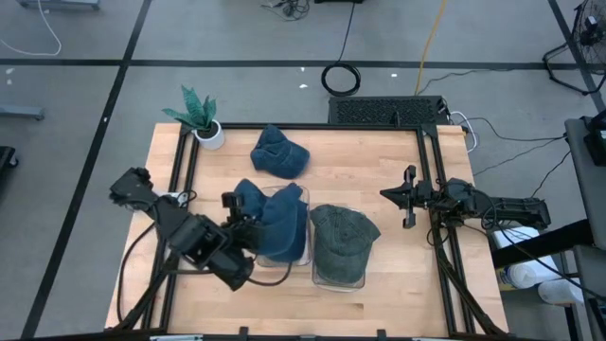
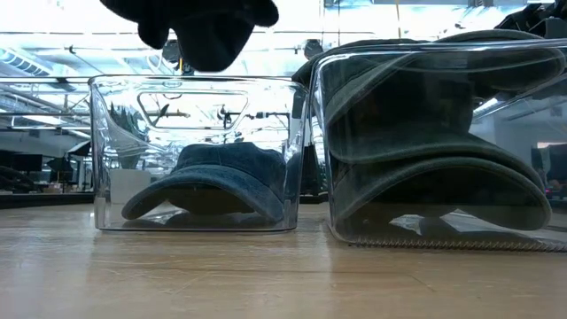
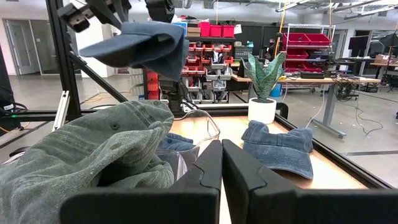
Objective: Pick & Place hat
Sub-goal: Put the bottom blue cap into the left transparent bin
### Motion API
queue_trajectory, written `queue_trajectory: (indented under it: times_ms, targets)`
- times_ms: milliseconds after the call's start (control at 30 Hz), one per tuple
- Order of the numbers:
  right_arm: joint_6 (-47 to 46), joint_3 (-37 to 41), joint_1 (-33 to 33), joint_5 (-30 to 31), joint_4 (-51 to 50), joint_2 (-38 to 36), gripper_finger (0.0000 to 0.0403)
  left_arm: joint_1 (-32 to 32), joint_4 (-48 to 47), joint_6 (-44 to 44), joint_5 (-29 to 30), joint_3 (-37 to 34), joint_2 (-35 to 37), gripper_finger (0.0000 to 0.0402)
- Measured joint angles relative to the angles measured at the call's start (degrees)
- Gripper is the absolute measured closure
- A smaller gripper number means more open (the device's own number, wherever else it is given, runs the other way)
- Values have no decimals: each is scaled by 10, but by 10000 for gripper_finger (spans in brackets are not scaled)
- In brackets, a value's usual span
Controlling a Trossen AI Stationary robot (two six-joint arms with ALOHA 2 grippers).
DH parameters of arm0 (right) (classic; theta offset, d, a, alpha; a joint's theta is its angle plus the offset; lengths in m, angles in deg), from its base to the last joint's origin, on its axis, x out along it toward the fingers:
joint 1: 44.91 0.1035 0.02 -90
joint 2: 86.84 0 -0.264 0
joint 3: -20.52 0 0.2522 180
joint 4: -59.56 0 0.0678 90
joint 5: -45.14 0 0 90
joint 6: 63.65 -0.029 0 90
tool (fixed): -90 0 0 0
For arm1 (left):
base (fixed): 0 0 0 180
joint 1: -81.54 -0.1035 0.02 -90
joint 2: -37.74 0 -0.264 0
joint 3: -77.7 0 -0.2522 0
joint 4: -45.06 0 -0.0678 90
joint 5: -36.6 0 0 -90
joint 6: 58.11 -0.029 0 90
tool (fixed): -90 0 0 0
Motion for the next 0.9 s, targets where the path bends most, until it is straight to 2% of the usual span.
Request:
queue_trajectory:
  times_ms: [433, 700, 900]
  targets:
    - [0, 0, 0, 0, 0, 0, 403, -34, 114, -15, 5, -106, 0, 397]
    - [0, 0, 0, 0, 0, 0, 403, -46, 171, -1, 14, -148, 0, 395]
    - [0, 0, 0, 0, 0, 0, 403, -51, 180, 0, 11, -173, 0, 396]
